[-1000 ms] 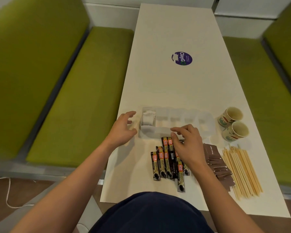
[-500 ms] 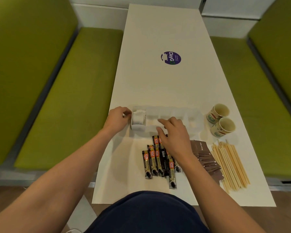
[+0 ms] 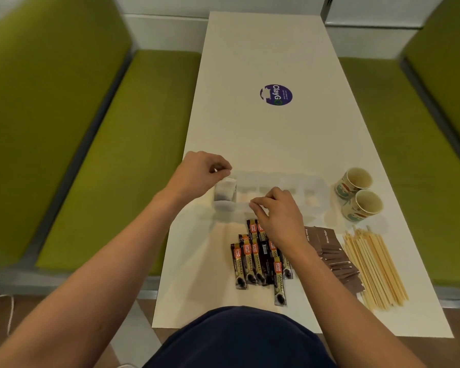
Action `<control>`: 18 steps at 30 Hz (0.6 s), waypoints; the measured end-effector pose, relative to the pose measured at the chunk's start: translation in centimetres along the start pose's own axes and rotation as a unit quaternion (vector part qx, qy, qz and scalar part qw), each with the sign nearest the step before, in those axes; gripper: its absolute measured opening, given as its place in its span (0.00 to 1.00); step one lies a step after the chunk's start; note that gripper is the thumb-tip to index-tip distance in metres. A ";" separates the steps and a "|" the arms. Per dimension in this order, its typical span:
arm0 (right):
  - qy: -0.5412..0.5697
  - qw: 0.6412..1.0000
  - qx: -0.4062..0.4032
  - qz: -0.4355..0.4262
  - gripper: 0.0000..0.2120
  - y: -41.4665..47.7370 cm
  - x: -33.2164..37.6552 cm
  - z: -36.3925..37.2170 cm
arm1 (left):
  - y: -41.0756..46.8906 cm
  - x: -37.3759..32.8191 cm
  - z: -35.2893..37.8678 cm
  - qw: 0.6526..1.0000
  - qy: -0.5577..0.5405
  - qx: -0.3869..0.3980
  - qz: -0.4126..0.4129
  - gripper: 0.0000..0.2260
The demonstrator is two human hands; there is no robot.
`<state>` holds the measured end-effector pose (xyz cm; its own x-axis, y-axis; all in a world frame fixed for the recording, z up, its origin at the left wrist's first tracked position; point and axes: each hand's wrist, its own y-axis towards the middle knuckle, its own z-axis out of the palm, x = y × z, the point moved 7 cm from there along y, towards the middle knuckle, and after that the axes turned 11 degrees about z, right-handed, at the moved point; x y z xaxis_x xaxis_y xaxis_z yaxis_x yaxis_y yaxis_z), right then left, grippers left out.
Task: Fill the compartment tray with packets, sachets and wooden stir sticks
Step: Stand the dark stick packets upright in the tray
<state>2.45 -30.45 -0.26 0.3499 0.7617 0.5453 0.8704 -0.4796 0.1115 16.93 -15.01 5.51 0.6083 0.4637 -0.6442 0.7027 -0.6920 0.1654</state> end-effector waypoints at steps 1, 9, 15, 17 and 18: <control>0.000 1.000 -0.001 0.000 0.08 0.0 0.0 0.0 | 0.0 0.1 0.5 0.999 0.023 0.034 -0.001 0.08; -0.016 0.999 0.035 0.002 0.11 0.2 0.0 0.2 | -0.7 -0.5 0.4 0.981 0.159 0.102 0.053 0.20; 0.048 0.997 0.060 0.028 0.12 -1.0 -0.2 -2.0 | -2.8 -1.9 -1.2 0.991 0.117 -0.005 0.065 0.19; 0.060 0.995 0.069 0.045 0.10 -2.0 -0.8 -3.0 | -4.6 -2.6 -0.7 0.996 0.067 -0.029 0.042 0.15; 0.055 0.993 0.086 0.054 0.10 -2.6 -1.2 -3.2 | -5.6 -2.8 0.2 0.998 0.047 -0.022 0.024 0.12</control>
<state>-1.37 -31.49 1.41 0.4121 0.6530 0.6354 0.8795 -0.4674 -0.0902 11.24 -12.54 6.23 0.6716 0.4828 -0.5620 0.6866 -0.6907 0.2272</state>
